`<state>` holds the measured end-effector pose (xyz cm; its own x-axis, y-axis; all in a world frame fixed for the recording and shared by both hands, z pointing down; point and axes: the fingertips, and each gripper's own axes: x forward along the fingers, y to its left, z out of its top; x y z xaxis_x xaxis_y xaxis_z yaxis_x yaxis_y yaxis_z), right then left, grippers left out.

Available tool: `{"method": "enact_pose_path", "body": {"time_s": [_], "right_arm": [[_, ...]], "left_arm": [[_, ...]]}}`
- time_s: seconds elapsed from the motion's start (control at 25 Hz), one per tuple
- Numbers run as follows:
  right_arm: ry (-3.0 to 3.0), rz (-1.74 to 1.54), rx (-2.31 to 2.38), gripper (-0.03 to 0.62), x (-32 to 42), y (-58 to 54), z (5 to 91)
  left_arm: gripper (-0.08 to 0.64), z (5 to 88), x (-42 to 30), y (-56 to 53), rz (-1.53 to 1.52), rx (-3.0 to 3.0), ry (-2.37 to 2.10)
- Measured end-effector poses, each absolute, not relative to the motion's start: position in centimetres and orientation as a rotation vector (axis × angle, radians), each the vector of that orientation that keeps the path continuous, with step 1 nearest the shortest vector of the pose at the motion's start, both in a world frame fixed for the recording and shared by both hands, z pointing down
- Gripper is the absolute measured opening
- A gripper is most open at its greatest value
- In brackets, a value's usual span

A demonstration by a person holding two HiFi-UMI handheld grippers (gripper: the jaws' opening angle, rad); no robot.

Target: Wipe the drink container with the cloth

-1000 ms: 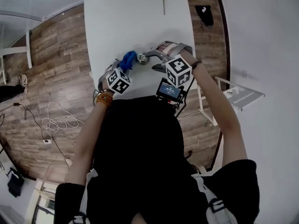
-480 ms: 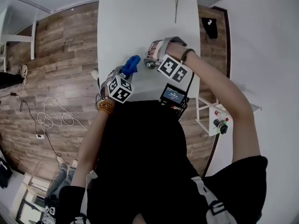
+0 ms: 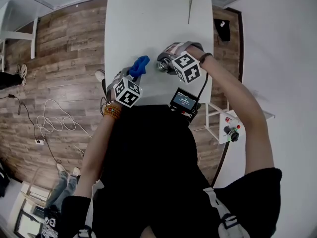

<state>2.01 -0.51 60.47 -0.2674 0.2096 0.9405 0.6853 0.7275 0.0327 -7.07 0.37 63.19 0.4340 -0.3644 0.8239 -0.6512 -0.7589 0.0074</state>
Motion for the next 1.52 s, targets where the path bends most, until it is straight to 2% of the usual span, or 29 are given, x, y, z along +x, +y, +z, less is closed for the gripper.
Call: {"method": "enact_pose_path", "body": {"time_s": [0.32,0.56,0.68,1.04,1.12,1.32,1.44,1.52], "right_arm": [[-1.981,-0.195,-0.294,0.298,1.1,-1.9,60.2],[-1.970,0.348,0.267,0.300,0.0,-5.0,60.1],[-1.917,0.459,0.426,0.303,0.3,-5.3,60.1],[-2.005,0.432,0.308,0.314,-0.3,-2.9,58.8],[-2.089,0.324,0.228,0.334,0.0,-3.0,57.6],[-2.068,-0.076,0.042,0.327,2.1,-3.5,57.6],[-1.962,-0.310,-0.022,0.283,3.0,-3.6,59.0],[-1.955,-0.356,-0.049,0.275,2.8,-3.3,59.5]], "left_arm": [[0.189,63.3,-7.2,-0.1,1.237,2.356,-0.878],[0.189,63.5,-8.0,-1.0,1.253,2.320,-0.943],[0.189,63.4,-7.9,-1.2,1.268,2.309,-0.960],[0.189,62.3,-6.8,-1.3,1.254,2.305,-0.960],[0.189,61.8,-6.5,-1.4,1.248,2.312,-0.954],[0.189,60.7,-5.5,-1.9,1.319,2.350,-0.931],[0.189,60.5,-4.3,-2.0,1.413,2.391,-0.872],[0.189,61.0,-3.4,-1.7,1.482,2.407,-0.814]]}}
